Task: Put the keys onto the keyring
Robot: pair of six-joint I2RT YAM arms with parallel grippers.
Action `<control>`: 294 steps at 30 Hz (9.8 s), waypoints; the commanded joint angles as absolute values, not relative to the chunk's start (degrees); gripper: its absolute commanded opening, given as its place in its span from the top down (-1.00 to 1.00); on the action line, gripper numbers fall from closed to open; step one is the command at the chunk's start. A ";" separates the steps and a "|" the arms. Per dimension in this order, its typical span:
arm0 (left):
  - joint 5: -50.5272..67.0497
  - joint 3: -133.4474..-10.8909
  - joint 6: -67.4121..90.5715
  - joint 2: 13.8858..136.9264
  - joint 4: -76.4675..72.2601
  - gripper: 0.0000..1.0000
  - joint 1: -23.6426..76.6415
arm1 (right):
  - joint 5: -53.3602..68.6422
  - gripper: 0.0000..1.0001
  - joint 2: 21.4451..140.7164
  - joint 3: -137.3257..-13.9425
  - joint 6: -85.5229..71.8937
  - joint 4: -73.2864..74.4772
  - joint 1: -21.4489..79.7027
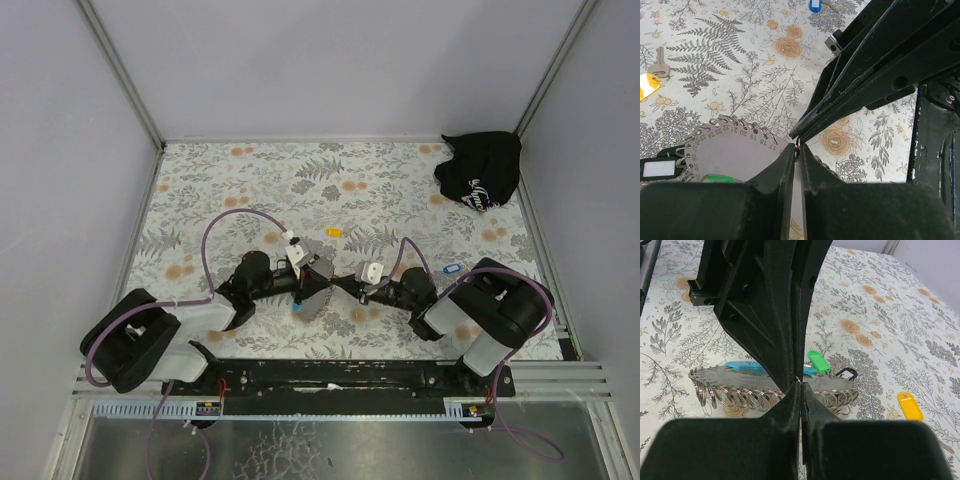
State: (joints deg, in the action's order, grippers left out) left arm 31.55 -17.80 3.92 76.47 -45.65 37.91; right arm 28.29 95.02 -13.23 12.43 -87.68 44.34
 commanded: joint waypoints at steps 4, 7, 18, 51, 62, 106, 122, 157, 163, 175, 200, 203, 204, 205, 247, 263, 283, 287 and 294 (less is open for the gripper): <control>32.27 -19.59 2.18 77.25 -45.76 0.95 38.41 | 30.58 1.00 92.86 -14.40 11.83 -96.88 44.38; 32.08 -19.40 2.02 77.27 -45.54 1.00 38.41 | 30.42 1.00 92.75 -14.35 11.74 -96.86 44.38; 27.70 -20.99 -0.75 68.32 -32.32 1.00 38.39 | 26.92 0.58 86.05 -12.89 8.18 -94.79 44.38; 22.11 -19.98 -5.03 64.36 -27.75 1.00 38.41 | 11.97 -0.14 97.27 -54.63 0.51 -17.92 32.81; 19.50 -20.34 -4.83 65.12 -28.04 1.00 38.42 | 11.37 0.07 111.30 -66.92 2.03 -12.48 32.39; 23.05 -20.51 -4.81 65.12 -27.96 1.00 38.47 | -2.20 0.30 91.14 -53.04 -0.77 13.83 43.19; 22.67 -20.73 -4.74 65.14 -27.42 1.00 38.41 | -7.67 0.23 97.47 -54.07 0.96 8.00 44.33; 22.67 -20.81 -4.47 64.24 -26.74 1.00 38.41 | 5.24 1.00 89.38 -55.74 -4.74 9.64 39.82; 22.73 -20.80 -4.40 63.99 -26.65 1.00 38.41 | 14.27 1.00 87.28 -52.36 -9.63 6.41 34.31; 23.30 -21.14 -4.22 64.46 -26.50 1.00 38.41 | 11.15 0.91 91.17 -51.98 -11.02 8.82 30.00; 23.57 -21.40 -3.71 64.67 -26.31 1.00 38.41 | 4.34 0.40 88.16 -47.45 -10.72 3.95 30.93; 23.69 -21.44 -3.74 64.60 -26.43 1.00 38.41 | 3.91 0.45 88.12 -46.79 -10.99 3.96 30.93; 23.70 -21.49 -3.63 64.70 -26.39 1.00 38.41 | 4.28 0.46 88.45 -46.70 -11.25 3.86 30.94; 23.73 -21.53 -3.67 64.81 -26.32 1.00 38.41 | 4.75 0.47 88.76 -46.51 -11.77 3.49 30.94; 23.58 -21.18 -3.39 63.18 -25.69 1.00 38.41 | 7.78 0.61 88.37 -51.00 -8.12 7.32 30.67; 23.75 -21.26 -3.43 63.50 -25.94 1.00 38.41 | 19.36 0.39 93.15 -43.96 -11.41 -6.85 24.01; 23.64 -21.17 -3.40 62.91 -25.58 1.00 38.42 | 17.12 1.00 88.97 -49.82 -8.96 6.72 24.79; 23.46 -21.15 -3.42 62.57 -25.58 1.00 38.41 | 5.64 1.00 88.52 -55.38 -6.34 18.09 29.01; 23.45 -21.01 -3.32 61.94 -25.32 1.00 38.41 | -7.99 1.00 89.82 -61.51 -4.91 29.45 34.46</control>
